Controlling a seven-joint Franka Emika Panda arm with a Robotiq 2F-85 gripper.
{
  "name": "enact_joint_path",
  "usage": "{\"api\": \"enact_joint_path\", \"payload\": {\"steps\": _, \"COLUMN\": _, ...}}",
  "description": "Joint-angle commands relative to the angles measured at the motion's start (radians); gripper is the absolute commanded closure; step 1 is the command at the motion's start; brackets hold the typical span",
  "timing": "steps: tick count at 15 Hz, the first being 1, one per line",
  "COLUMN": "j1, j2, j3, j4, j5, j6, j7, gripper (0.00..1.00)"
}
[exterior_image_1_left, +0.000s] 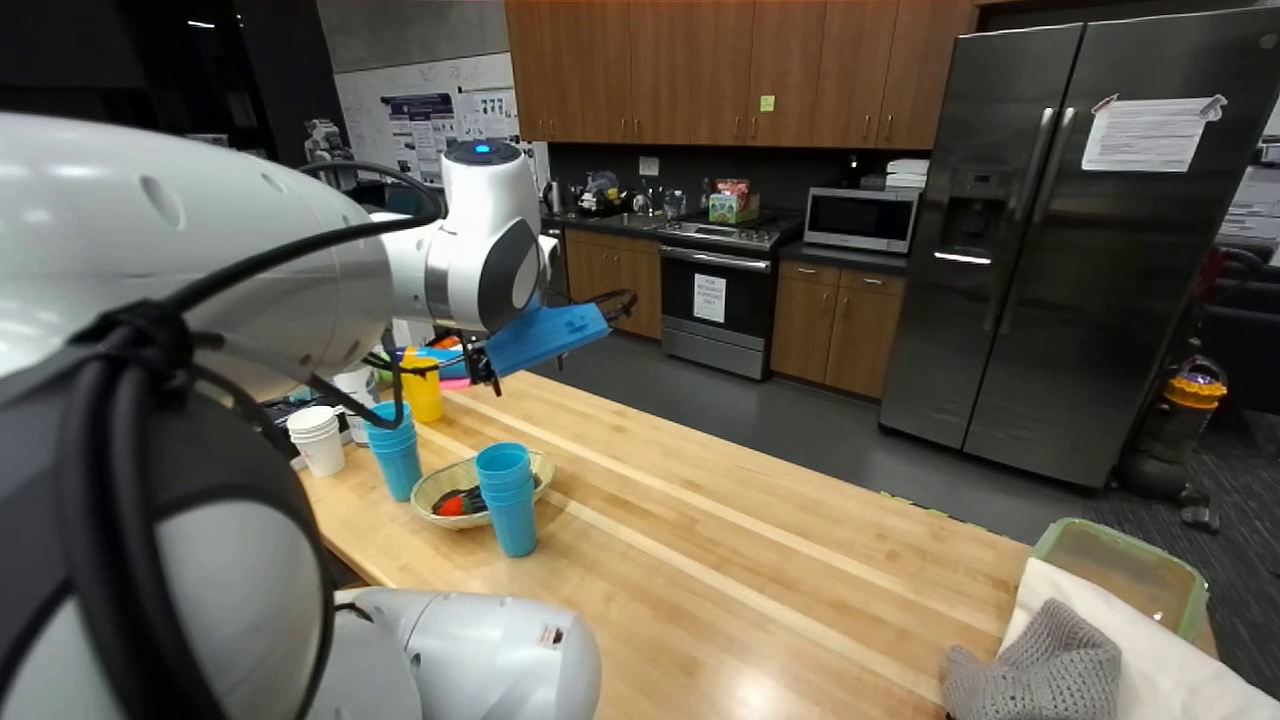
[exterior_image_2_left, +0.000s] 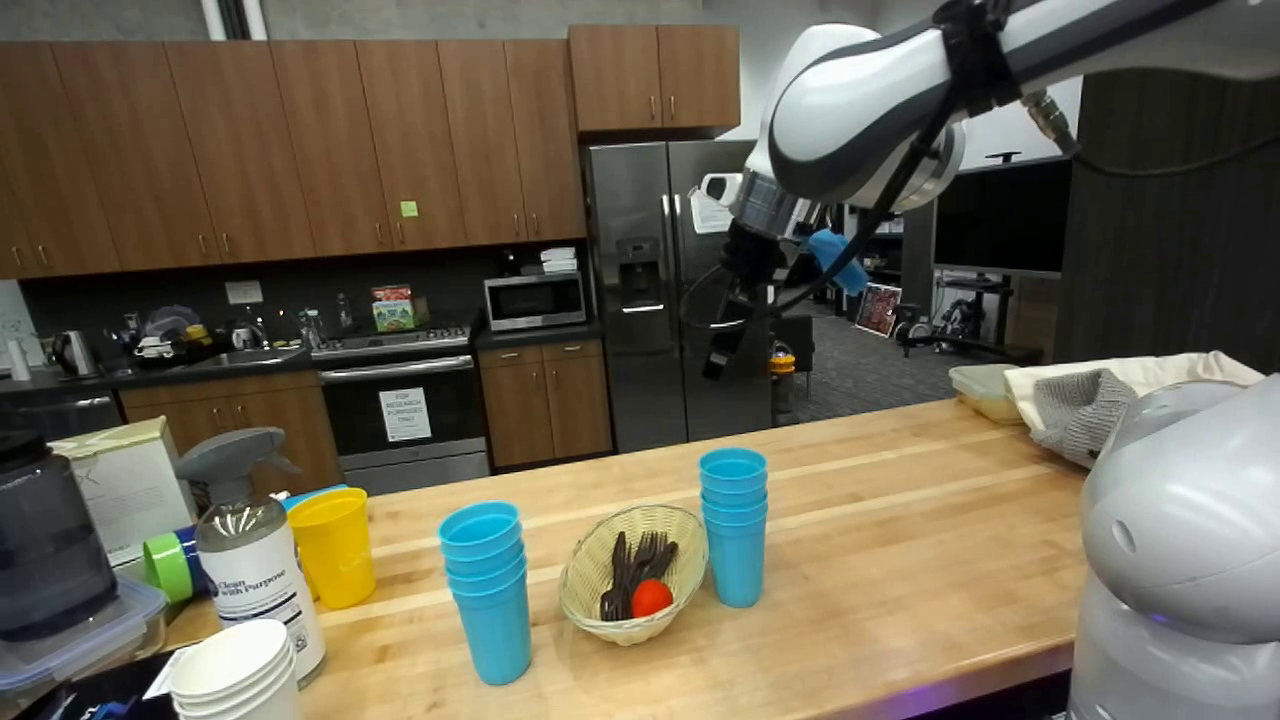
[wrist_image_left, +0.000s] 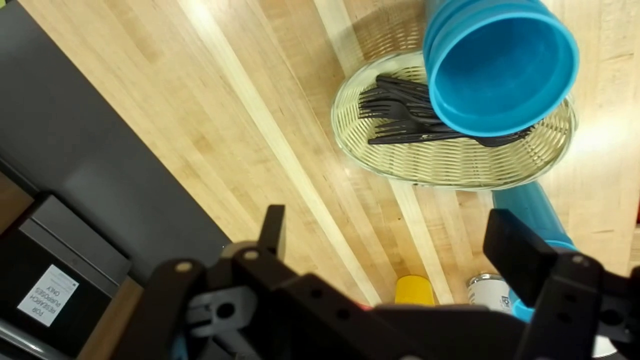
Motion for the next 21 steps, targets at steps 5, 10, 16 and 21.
{"api": "enact_joint_path", "payload": {"steps": 5, "j1": 0.008, "j2": 0.0, "j3": -0.007, "j4": 0.003, "j5": -0.009, "j6": -0.001, "j7": 0.007, "gripper": 0.0}}
{"api": "enact_joint_path", "payload": {"steps": 10, "j1": 0.009, "j2": 0.015, "j3": -0.017, "j4": 0.015, "j5": -0.01, "j6": -0.003, "j7": -0.006, "gripper": 0.0}}
{"api": "enact_joint_path", "payload": {"steps": 16, "j1": -0.017, "j2": 0.117, "j3": -0.099, "j4": 0.108, "j5": -0.057, "j6": -0.036, "j7": -0.119, "gripper": 0.0}}
{"api": "enact_joint_path", "payload": {"steps": 21, "j1": -0.061, "j2": 0.214, "j3": -0.148, "j4": 0.203, "j5": -0.053, "j6": -0.085, "j7": -0.241, "gripper": 0.0}}
